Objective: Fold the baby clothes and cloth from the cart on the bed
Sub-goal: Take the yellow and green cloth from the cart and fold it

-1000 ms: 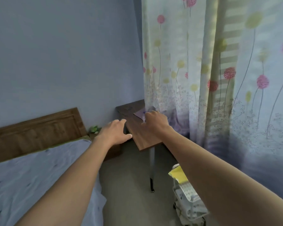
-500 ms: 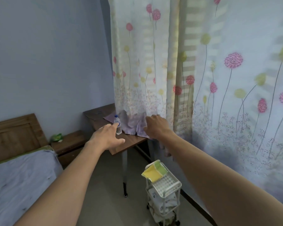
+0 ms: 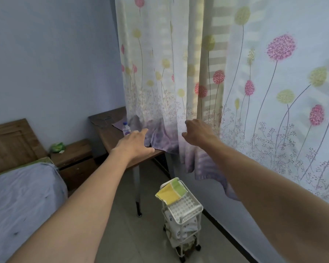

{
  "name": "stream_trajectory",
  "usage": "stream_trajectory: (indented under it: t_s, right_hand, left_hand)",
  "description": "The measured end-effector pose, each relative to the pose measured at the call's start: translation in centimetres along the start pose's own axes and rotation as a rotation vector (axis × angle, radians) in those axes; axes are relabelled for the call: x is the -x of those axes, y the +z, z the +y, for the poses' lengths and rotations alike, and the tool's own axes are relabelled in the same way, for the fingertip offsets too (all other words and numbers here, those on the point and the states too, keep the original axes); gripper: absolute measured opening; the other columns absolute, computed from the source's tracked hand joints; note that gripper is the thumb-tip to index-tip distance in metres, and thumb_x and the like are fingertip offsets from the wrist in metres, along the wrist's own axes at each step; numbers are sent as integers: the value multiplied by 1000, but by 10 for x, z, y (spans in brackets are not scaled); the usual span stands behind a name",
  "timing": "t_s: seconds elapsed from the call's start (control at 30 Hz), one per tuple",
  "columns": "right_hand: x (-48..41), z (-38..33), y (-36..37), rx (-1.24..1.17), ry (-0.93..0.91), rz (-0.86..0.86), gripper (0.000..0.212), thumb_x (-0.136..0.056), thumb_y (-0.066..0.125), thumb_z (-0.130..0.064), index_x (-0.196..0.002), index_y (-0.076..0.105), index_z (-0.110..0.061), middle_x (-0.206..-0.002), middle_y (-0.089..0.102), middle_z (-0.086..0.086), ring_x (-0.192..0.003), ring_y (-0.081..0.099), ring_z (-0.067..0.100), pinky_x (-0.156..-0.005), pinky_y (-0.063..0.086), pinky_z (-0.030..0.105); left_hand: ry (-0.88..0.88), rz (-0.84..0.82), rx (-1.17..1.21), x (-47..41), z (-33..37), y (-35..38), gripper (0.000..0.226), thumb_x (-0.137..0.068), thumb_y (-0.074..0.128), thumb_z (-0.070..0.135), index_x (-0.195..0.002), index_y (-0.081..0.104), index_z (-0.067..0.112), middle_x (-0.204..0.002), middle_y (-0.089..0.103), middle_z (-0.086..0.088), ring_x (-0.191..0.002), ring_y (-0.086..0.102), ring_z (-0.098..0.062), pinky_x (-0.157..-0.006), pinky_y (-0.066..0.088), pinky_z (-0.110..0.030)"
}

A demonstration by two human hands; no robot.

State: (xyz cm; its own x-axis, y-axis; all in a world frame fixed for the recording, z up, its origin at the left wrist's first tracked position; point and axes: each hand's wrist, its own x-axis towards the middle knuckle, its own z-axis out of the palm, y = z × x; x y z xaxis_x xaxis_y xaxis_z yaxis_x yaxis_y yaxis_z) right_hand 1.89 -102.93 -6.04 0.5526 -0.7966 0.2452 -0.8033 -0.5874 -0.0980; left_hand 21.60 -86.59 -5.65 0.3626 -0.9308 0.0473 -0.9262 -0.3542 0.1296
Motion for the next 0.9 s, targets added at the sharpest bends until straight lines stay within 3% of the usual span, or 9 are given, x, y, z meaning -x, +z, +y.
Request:
stream_trajectory:
  t_s: [0.23, 0.47, 0.7, 0.9]
  right_hand:
    - [-33, 37, 36, 47, -34, -43, 29, -103, 60, -37, -121, 62, -14, -114, 66, 8, -108, 63, 30, -87, 50, 40]
    - [-84, 42, 81, 7, -27, -111, 29, -102, 62, -35, -124, 60, -16, -118, 66, 8, -111, 62, 31, -78, 44, 40]
    - [-148, 36, 139, 16, 32, -188, 17, -100, 63, -31, -111, 59, -19, -113, 65, 7, -106, 62, 31, -77, 48, 40]
    - [-186, 25, 188, 17, 51, -258, 23, -99, 61, -32, -116, 60, -16, -120, 64, 9, -114, 62, 33, -83, 48, 43]
  left_hand:
    - [-8, -54, 29, -42, 17, 35, 89, -89, 71, 62, -161, 32, 26, -157, 50, -12, -139, 55, -37, -108, 52, -54]
    - [-40, -150, 24, -96, 1, 70, 94, -90, 72, 58, -165, 28, 23, -159, 48, -12, -142, 52, -36, -110, 49, -49]
    - [-13, -195, 70, -182, -32, 102, 95, -90, 72, 59, -165, 29, 22, -160, 47, -14, -146, 48, -37, -114, 47, -51]
    - [1, -282, 85, -244, -65, 147, 95, -88, 73, 60, -164, 32, 21, -159, 47, -15, -145, 48, -38, -115, 46, -52]
